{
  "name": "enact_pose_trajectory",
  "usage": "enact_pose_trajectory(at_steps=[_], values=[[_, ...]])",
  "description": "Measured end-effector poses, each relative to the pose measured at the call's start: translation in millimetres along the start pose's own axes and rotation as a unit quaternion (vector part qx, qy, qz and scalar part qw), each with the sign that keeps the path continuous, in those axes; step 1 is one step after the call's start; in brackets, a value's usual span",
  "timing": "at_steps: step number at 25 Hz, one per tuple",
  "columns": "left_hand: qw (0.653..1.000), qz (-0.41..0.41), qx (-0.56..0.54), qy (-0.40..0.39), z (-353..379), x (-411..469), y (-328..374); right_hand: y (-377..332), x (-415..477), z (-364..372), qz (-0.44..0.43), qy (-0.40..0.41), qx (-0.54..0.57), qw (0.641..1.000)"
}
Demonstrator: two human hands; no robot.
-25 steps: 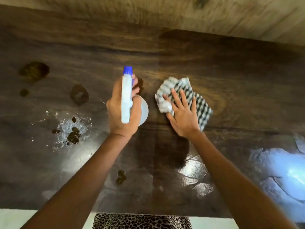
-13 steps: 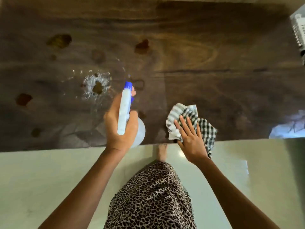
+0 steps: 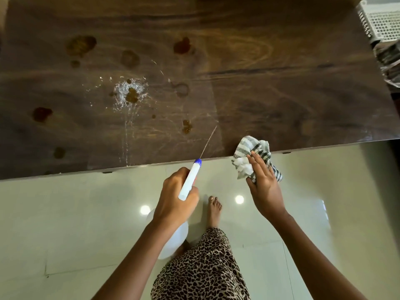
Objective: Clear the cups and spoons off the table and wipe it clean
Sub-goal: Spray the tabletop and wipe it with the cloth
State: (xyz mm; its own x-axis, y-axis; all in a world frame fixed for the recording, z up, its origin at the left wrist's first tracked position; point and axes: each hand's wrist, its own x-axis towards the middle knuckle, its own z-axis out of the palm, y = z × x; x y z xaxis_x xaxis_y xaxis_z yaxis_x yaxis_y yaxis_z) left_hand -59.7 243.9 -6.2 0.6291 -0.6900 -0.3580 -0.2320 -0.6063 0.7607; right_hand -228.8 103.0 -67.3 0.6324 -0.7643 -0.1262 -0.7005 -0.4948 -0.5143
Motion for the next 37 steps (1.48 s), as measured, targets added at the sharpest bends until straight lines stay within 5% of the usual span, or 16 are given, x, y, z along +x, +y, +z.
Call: enact_pose_trajectory(at_steps=[20,37], values=[[0.978,-0.166,-0.062,0.112,-49.8,-5.2,-42.8,-36.2,5.8,-5.7,-0.029,0.043,0.045,0.998],[0.993,-0.09,0.012,0.081,-58.8,32.3,-7.3,-52.8,25.6,-7.6,-0.035,0.063,0.059,0.996]])
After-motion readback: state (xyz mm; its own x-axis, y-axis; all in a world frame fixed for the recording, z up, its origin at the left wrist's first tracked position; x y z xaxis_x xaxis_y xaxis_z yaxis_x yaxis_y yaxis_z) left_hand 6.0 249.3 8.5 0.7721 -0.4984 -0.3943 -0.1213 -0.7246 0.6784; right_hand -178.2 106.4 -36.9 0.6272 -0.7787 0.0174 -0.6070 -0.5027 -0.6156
